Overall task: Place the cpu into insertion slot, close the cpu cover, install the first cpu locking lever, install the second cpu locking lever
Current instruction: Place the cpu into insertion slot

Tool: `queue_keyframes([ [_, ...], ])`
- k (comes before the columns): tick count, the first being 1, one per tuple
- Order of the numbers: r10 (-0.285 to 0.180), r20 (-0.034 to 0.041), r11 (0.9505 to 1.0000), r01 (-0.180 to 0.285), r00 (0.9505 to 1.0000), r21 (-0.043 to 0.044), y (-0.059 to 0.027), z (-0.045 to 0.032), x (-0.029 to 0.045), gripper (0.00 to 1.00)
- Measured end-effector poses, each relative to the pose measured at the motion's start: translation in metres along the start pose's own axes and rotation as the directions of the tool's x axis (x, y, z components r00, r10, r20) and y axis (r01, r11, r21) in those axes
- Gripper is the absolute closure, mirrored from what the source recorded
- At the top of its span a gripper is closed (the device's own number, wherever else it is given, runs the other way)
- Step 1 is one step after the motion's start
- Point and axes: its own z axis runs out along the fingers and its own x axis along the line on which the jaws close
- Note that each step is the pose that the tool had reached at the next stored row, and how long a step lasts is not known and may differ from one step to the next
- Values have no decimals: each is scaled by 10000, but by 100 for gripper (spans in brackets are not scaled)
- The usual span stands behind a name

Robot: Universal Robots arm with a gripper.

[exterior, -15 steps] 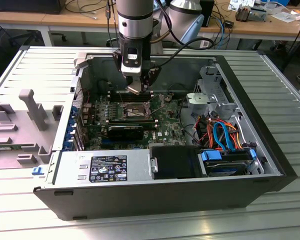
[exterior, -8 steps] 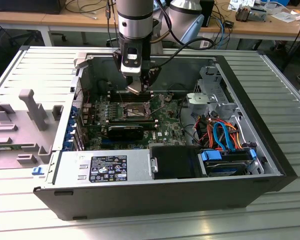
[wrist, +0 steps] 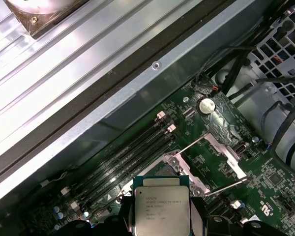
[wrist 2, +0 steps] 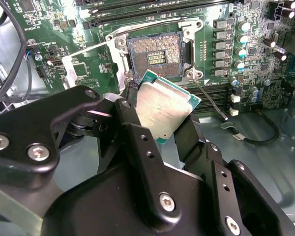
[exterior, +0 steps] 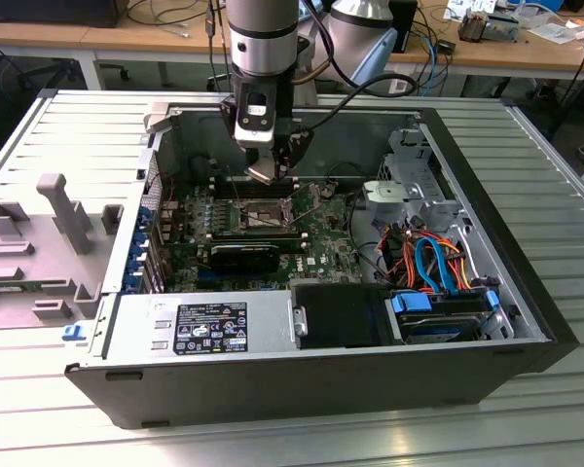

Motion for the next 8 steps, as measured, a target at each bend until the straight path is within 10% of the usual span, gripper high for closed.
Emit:
queue_keyframes([
  [8, 90, 8, 10000, -90, 10000, -2, 0, 0, 0, 45],
])
